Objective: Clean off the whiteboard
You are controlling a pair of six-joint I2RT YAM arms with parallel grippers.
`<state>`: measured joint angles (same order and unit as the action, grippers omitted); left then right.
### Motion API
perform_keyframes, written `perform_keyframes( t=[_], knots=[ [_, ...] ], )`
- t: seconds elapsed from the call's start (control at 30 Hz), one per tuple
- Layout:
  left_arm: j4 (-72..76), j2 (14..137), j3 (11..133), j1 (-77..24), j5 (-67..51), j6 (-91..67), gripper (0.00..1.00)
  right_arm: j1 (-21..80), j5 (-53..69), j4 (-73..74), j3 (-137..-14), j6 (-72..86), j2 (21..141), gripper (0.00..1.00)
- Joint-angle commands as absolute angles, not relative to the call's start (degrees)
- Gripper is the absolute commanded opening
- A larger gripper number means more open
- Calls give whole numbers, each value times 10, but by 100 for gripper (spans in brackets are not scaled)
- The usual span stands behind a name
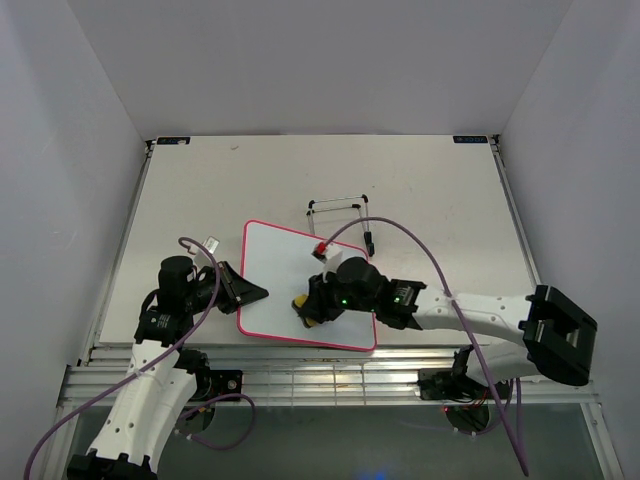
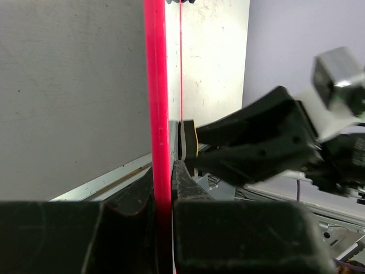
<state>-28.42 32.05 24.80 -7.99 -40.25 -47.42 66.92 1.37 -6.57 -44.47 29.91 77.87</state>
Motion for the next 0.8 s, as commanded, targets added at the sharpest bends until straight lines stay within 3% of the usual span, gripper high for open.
perform_keyframes(
  t=[0.0,0.3,0.53,0.77],
  knots=[
    [-243,312,273,-84,-423,-441,0,632,-9,-12,-316,344,734,8],
    [-246,311,296,-84,-420,-440,0,513,69,-54,-141,383,656,8],
    [-250,318,355,-83,-421,-438,0,435,89,-46,-91,410,637,8],
    [-248,326,402,-84,-435,-457,0,367,62,39,-116,396,554,8]
  ],
)
